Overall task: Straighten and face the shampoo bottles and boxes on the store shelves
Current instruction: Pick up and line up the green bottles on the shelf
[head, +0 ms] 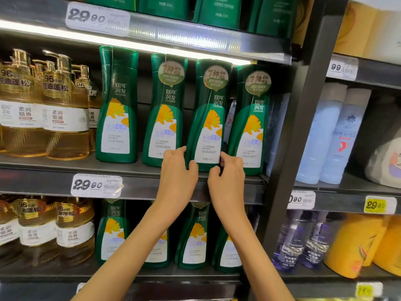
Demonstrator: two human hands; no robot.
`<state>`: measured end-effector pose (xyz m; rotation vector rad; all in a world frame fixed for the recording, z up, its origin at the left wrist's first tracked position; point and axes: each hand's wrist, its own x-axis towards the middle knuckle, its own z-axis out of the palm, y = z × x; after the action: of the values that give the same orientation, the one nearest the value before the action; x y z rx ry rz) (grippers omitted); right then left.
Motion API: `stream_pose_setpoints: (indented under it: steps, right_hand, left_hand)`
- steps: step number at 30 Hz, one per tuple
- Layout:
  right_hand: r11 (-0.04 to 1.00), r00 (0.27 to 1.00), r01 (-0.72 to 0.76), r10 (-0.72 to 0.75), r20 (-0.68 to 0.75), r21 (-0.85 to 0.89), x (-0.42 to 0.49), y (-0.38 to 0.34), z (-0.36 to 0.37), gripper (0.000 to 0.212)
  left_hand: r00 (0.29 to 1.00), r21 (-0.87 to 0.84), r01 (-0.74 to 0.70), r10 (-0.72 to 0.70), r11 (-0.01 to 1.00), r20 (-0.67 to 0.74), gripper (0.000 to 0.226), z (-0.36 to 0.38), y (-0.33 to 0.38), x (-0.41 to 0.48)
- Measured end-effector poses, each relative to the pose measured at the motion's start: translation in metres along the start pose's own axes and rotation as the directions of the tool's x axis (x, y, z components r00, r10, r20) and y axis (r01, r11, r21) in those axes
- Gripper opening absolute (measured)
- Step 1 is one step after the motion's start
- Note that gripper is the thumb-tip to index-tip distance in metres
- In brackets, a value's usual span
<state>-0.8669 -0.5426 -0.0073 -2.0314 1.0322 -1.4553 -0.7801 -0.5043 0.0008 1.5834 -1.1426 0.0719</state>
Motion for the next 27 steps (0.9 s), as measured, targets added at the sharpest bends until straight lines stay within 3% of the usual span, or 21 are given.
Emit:
stream_pose_setpoints:
  steps: [3,6,8,11,19,27]
  right_hand:
    - [0.999,0.999,0.003,-0.001,-0.046,0.046,-0.004,-0.001,-0.003,0.038]
    - [0.988,0.952,0.128,-0.097,-0.292,0.09,-0.01,-0.001,-0.012,0.034]
    - [0.981,0.914,0.177,-0.133,-0.382,0.081,-0.007,-0.001,-0.017,0.04]
    - [0.988,0.921,0.142,-0.113,-0.374,0.053,0.005,0.001,-0.021,0.055]
    - [0.999,0.946,0.025,-0.016,-0.325,0.026,0.03,0.014,-0.023,0.069]
    - [0.986,0.959,-0.062,0.101,-0.263,0.154,0.038,0.028,-0.025,0.073]
  left_hand:
    - [1.0,-0.023,-0.008,0.008,1.0,-0.013,0.043,-0.004,-0.004,-0.002]
    - [0.993,-0.075,-0.102,0.098,0.992,-0.059,0.036,-0.01,-0.005,-0.012]
    - [0.978,-0.099,-0.207,0.203,0.973,-0.053,0.032,-0.011,0.002,-0.019]
    - [0.965,-0.134,-0.258,0.262,0.957,0.017,0.03,-0.005,0.015,-0.022]
    - [0.984,-0.187,-0.163,0.173,0.969,0.043,0.027,-0.015,0.009,-0.025]
    - [0.993,-0.264,-0.087,0.104,0.961,0.05,0.027,-0.028,-0.012,-0.039]
